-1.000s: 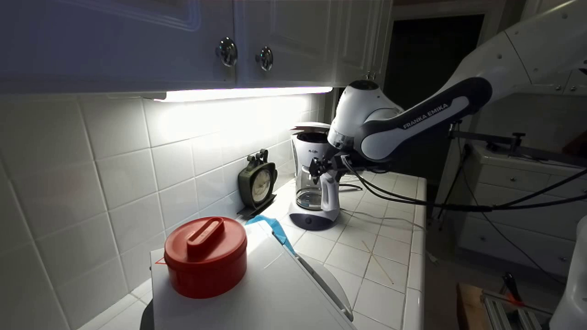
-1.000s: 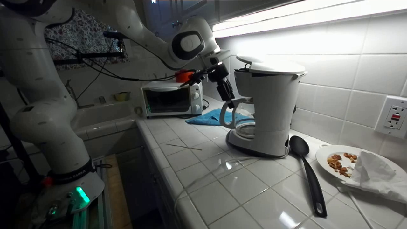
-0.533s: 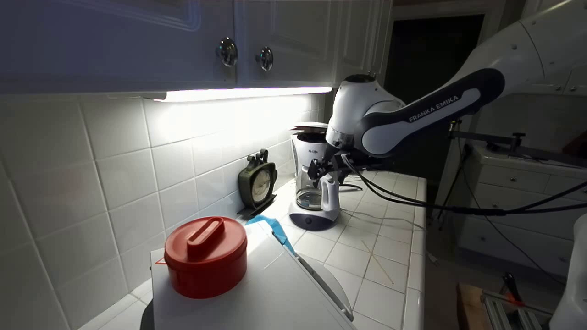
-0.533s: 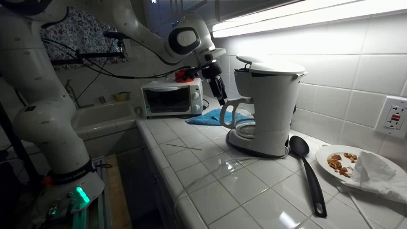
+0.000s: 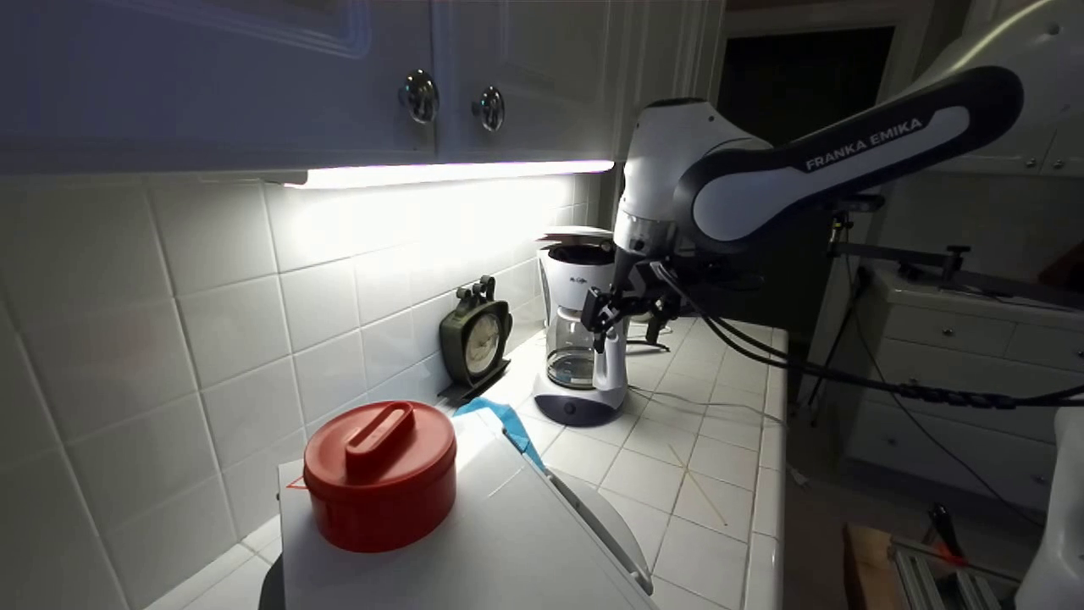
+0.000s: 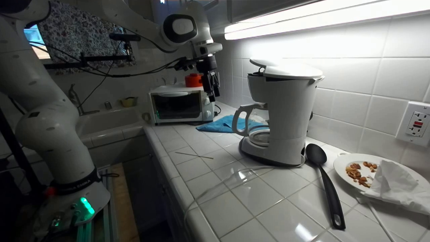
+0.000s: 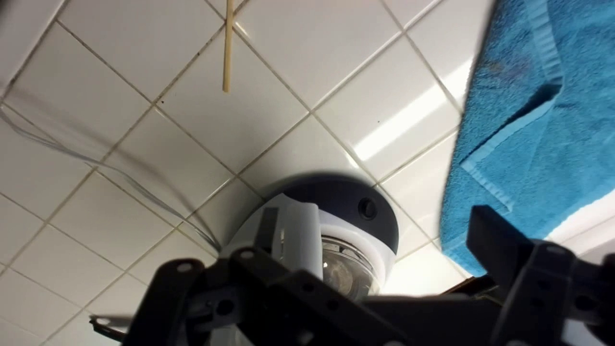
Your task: Put the coffee jar on the coffeemaker
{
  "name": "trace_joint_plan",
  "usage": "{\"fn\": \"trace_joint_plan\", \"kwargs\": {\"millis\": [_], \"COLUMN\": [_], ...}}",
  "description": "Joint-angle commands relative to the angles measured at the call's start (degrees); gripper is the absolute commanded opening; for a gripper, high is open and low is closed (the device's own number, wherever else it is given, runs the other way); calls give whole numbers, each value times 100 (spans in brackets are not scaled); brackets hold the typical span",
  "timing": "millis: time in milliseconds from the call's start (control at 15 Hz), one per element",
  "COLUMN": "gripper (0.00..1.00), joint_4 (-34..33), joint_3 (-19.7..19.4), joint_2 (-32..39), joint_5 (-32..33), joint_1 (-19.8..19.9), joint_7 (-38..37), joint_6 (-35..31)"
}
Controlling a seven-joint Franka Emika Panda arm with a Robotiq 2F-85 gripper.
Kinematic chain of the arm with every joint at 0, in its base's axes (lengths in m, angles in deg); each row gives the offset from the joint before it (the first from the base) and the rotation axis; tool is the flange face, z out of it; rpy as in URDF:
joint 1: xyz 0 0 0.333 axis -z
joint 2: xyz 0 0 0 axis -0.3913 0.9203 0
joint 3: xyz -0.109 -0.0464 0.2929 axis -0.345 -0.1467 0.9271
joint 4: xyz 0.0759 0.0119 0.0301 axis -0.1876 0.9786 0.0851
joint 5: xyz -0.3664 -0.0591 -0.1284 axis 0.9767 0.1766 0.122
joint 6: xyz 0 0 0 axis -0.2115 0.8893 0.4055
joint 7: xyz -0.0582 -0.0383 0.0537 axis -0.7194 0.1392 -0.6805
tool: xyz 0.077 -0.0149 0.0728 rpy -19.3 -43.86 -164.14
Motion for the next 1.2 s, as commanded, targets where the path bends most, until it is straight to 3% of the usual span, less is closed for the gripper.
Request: {"fn": "trace_joint_plan", "kwargs": {"millis": [0, 333, 600, 1133], "gripper": [100, 100, 100, 100], "joint_4": [463, 1121, 1551, 2228], "joint_3": [118, 209, 326, 319], "joint_2": [-590, -1244, -1764, -2568], "joint_5": [-408, -921, -730, -955], "joint_1": [-62, -135, -70, -43], "joint_7": [189, 510, 881, 1612], "joint_6": [69, 32, 47, -58]}}
